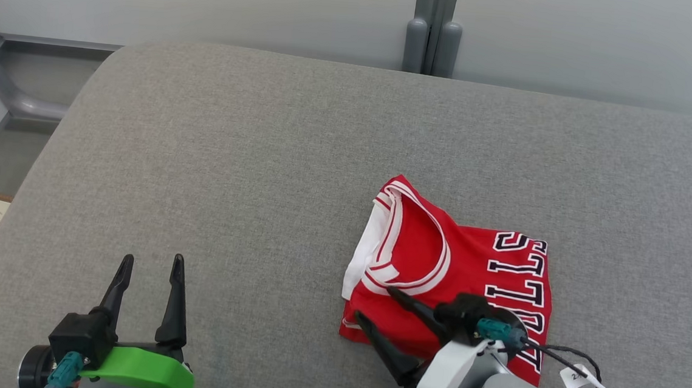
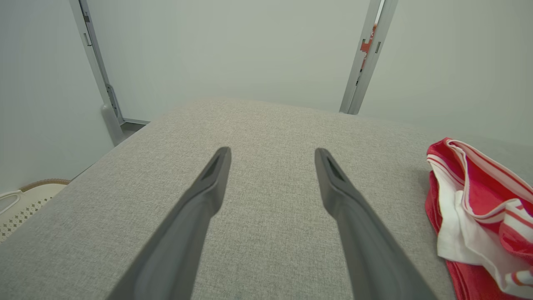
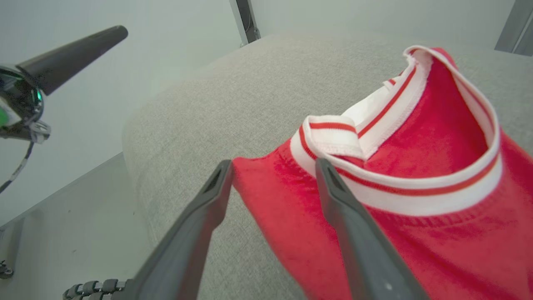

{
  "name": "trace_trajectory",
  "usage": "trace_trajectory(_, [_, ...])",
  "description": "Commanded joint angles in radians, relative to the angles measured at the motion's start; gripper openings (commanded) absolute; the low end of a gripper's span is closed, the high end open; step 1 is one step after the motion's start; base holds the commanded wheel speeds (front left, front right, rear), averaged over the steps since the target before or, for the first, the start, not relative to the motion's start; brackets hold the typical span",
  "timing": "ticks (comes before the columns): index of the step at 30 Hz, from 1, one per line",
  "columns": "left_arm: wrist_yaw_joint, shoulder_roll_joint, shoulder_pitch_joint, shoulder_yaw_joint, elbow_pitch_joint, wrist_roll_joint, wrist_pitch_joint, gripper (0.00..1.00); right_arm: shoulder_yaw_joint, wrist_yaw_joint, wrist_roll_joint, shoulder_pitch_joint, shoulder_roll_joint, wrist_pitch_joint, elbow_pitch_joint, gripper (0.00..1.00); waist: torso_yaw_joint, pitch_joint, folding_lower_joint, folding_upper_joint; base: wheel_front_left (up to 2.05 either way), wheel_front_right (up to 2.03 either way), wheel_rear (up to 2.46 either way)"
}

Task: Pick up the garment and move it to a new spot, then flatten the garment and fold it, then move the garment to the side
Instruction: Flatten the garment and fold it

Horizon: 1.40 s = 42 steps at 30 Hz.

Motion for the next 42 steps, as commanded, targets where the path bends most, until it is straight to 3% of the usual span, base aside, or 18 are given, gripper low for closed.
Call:
trace_trajectory(1, [0.005,0.001,0.003,0.004,-0.001,-0.005,-0.003,1.00,-0.032,-0.001,-0.006,0.016,-0.007,-0.009,-0.031,1.00,-0.012,-0.005,0.0000,0.0000,0.00,0.00,0.00])
trace_trajectory(9, [0.006,0.001,0.010,0.010,-0.010,0.001,-0.002,1.00,-0.340,-0.001,-0.079,0.158,-0.022,-0.006,-0.229,1.00,-0.057,-0.016,0.0000,0.0000,0.00,0.00,0.00])
trace_trajectory(14, [0.005,0.001,0.018,0.015,-0.012,0.007,-0.003,1.00,-0.549,-0.001,-0.155,0.274,-0.003,-0.006,-0.318,1.00,-0.095,-0.024,0.0000,0.0000,0.00,0.00,0.00])
trace_trajectory(20, [0.006,0.001,0.027,0.020,-0.015,0.009,-0.003,1.00,-0.727,-0.001,-0.235,0.381,0.035,-0.006,-0.391,1.00,-0.141,-0.037,0.0000,0.0000,0.00,0.00,0.00])
trace_trajectory(30, [0.013,0.001,0.030,0.044,-0.010,0.024,-0.003,1.00,-0.855,-0.001,-0.329,0.490,0.086,-0.007,-0.439,1.00,-0.197,-0.066,0.0000,0.0000,0.00,0.00,0.00])
trace_trajectory(42, [0.005,0.008,0.068,0.057,-0.010,0.072,-0.003,1.00,-0.889,-0.001,-0.365,0.524,0.107,-0.007,-0.396,1.00,-0.213,-0.099,0.0000,0.0000,0.00,0.00,0.00])
